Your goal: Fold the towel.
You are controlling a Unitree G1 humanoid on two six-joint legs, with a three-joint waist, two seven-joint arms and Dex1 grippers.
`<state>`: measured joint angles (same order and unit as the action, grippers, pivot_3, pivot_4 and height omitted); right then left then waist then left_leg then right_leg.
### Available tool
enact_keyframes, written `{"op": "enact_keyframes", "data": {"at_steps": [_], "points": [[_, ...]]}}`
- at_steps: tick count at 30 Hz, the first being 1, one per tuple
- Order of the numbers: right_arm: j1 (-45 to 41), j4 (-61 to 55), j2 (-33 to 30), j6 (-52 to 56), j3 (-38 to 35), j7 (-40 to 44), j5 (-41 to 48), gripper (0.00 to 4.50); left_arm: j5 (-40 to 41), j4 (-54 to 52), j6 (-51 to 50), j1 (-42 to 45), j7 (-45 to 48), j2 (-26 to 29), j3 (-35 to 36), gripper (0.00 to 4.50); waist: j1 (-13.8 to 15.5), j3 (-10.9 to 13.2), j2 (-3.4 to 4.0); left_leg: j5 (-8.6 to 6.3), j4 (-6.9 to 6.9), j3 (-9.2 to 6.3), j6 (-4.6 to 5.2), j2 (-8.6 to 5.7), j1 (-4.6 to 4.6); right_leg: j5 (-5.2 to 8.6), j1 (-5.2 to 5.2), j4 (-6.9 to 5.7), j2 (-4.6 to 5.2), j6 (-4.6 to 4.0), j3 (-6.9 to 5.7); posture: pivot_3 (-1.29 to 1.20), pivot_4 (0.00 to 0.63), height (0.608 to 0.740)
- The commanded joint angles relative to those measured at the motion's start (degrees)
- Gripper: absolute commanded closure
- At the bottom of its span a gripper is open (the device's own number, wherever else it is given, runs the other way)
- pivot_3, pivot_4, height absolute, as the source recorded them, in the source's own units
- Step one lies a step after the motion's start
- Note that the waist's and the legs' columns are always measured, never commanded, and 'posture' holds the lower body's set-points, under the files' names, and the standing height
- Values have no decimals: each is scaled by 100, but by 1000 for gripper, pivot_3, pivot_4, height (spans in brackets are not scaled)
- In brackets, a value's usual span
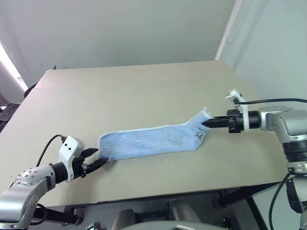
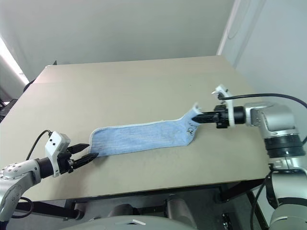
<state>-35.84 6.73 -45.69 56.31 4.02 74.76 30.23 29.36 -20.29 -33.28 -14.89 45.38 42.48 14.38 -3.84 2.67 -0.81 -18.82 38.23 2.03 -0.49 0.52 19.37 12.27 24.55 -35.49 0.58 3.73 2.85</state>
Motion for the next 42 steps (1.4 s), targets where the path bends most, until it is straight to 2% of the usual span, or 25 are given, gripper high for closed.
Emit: {"op": "enact_keyframes", "data": {"at_steps": [1, 8, 16, 19, 23, 27, 30, 33, 35, 39, 42], "points": [[-16, -459, 257, 327, 11, -22, 422, 4466, -3, -214, 6, -8, -40, 33, 111, 1228, 5, -2, -6, 0, 0, 0, 0, -1, 1, -1, 0, 3, 3, 0, 0, 0, 0, 740], [-161, -96, 1544, 166, 437, -626, 282, 4466, -28, -272, -38, 10, -120, 11, 15, 1228, -8, -6, -16, 0, 0, 0, 0, 0, -1, -1, -1, -2, 5, -2, -1, 0, 0, 740], [-33, 524, 2074, -540, 1221, -815, -371, 4466, -133, -395, 23, -99, -206, 1, -3, 1228, -8, -5, -14, 0, 1, 0, 0, -2, 0, -15, 0, -1, 6, -23, -2, 0, 0, 740], [-6, 599, 2205, -911, 1223, -812, -465, 4466, -149, -404, 20, -103, -216, -21, 0, 1228, -9, -5, -15, 0, 0, 0, 0, -2, -1, -15, 0, -2, 6, -23, -3, 0, 0, 740], [-147, 808, 2373, -1090, 1080, -883, -487, 3427, -154, -393, 15, -76, -200, -7, 0, 1228, -11, -5, -15, 0, 1, -1, -1, -2, -2, -15, -1, -5, 4, -23, -3, 0, 0, 740], [-183, 750, 2354, -1068, 1088, -669, -396, 1920, -151, -373, 7, -35, -185, 2, -10, 1228, -11, -5, -14, 0, 1, -1, -1, -2, -2, -15, -1, -4, 5, -23, -3, 0, 0, 740], [-9, 154, 2188, -1148, 778, -319, 2, 842, -140, -383, -9, -27, -184, 9, 9, 1228, -5, -3, -12, 0, 1, -1, -1, -2, -1, -15, 0, -4, 5, -23, -4, 0, 0, 740], [-69, 175, 2322, -1440, 134, -670, 226, 842, -69, -364, -23, -90, -194, -25, 140, 1228, -5, -6, -16, 0, 0, -3, -1, -2, -1, -23, -1, -3, 5, -9, -5, 0, 0, 740], [-41, 402, 2388, -2085, 92, -860, -97, 842, -46, -339, -28, -135, -199, -35, 212, 1228, -11, -7, -18, 0, 1, -3, -1, -2, -3, -23, -3, -3, 5, -9, -5, 0, 0, 740], [-126, 1460, 2674, -3352, 351, -1242, -929, 842, -12, -220, -240, -117, -277, 7, 339, 1228, -29, -9, -21, 0, 1, -1, -1, 1, -8, -17, -4, -6, -2, -19, -4, 0, 0, 740], [-194, 2148, 2805, -3763, 559, -1103, -1265, 842, 44, -137, -376, -51, -373, -41, 420, 1228, -26, -6, -16, 0, 1, -1, -1, 2, -7, -20, -3, -8, -2, -23, -4, 0, 0, 740]]}}
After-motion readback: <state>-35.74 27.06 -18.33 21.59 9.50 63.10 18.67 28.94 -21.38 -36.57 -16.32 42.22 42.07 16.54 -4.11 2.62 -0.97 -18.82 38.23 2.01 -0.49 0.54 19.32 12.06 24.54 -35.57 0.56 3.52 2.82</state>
